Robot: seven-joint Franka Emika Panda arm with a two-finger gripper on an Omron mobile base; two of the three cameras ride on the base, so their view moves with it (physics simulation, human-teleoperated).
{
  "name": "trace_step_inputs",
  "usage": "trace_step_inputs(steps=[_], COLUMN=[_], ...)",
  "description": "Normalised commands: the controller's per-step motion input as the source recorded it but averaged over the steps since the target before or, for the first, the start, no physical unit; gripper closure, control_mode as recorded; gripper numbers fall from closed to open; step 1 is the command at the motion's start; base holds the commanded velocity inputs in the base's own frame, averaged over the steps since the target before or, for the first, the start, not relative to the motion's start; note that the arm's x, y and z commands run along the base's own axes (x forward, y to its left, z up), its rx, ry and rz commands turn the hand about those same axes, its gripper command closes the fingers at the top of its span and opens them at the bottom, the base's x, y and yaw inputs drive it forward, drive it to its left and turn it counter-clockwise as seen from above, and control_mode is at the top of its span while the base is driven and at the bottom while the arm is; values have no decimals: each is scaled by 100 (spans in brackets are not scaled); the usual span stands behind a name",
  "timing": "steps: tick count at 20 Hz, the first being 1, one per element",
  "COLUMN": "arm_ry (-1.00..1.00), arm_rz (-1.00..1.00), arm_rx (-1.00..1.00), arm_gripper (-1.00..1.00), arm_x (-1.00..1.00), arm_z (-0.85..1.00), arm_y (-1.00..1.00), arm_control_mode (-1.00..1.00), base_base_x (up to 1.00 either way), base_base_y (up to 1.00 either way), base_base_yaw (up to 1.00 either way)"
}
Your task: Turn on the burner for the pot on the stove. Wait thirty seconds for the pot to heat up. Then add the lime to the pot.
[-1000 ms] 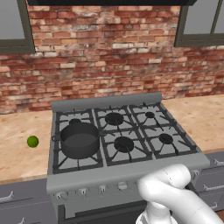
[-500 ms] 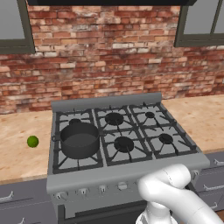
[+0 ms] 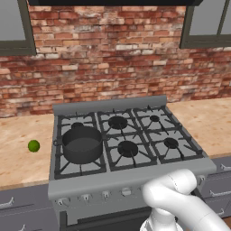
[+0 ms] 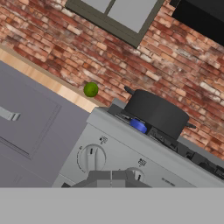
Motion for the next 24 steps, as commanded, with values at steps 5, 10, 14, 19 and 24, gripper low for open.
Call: trace_step_inputs(steps=[5,10,14,19,24], arm_ry=[0,0,0,0,0], arm_rz=[0,0,0,0,0], arm_rx=[0,0,0,0,0], arm_gripper=[100,100,100,100,100], arm_x=[0,0,0,0,0], arm_z=[0,0,0,0,0], arm_y=[0,0,0,0,0], arm_control_mode=[-100,-100,-100,-100,-100], base_base_x=[0,0,0,0,0], base_base_y=[0,0,0,0,0], base_base_yaw=[0,0,0,0,0])
